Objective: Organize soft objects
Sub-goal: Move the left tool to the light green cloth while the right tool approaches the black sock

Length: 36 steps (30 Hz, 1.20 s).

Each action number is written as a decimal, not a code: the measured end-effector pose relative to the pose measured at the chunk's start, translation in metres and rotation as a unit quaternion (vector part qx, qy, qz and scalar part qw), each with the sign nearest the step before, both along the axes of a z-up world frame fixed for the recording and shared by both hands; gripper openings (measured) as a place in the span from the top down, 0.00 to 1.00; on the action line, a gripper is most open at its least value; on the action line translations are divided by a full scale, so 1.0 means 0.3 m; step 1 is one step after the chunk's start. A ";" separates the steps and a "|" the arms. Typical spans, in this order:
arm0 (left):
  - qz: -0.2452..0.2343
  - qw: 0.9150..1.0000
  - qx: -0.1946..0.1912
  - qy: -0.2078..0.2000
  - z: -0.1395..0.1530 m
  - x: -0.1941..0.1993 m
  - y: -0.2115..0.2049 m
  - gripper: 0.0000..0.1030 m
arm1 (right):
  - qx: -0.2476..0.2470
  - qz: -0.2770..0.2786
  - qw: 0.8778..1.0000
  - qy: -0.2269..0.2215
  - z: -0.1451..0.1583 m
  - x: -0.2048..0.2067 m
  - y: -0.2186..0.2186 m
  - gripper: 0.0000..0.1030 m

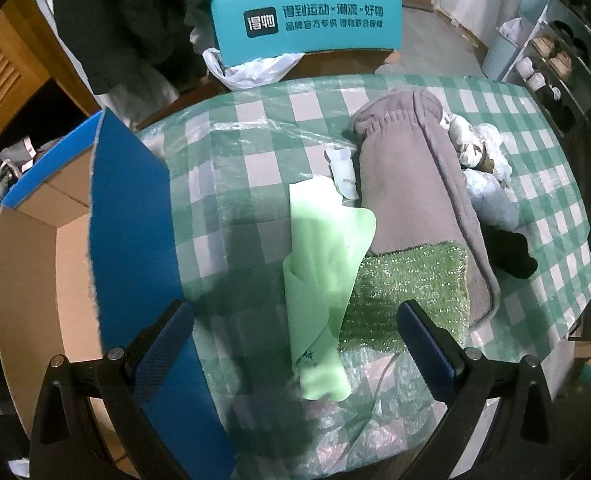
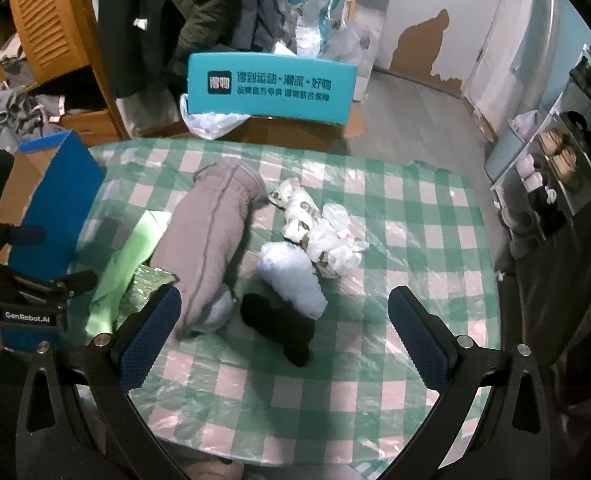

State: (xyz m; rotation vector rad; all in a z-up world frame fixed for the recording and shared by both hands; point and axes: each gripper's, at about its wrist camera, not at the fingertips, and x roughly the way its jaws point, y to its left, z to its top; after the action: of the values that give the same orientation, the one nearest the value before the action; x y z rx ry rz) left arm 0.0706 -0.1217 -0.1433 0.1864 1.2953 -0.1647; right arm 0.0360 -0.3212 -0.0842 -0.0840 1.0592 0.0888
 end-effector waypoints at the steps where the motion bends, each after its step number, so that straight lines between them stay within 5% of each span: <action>1: -0.001 1.000 0.001 0.001 -0.007 0.002 -0.004 0.01 | -0.001 0.000 1.000 0.003 -0.006 0.004 -0.003 0.01; 36: 0.016 0.998 0.015 0.051 -0.239 0.138 -0.035 0.01 | -0.001 -0.009 0.995 0.104 -0.320 0.103 -0.039 0.01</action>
State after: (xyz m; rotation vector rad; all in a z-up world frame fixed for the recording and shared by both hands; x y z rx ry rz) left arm 0.1121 -0.1322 -0.2151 0.1855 1.4020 -0.1291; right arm 0.0669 -0.3329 -0.1800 -0.0672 1.2679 0.0818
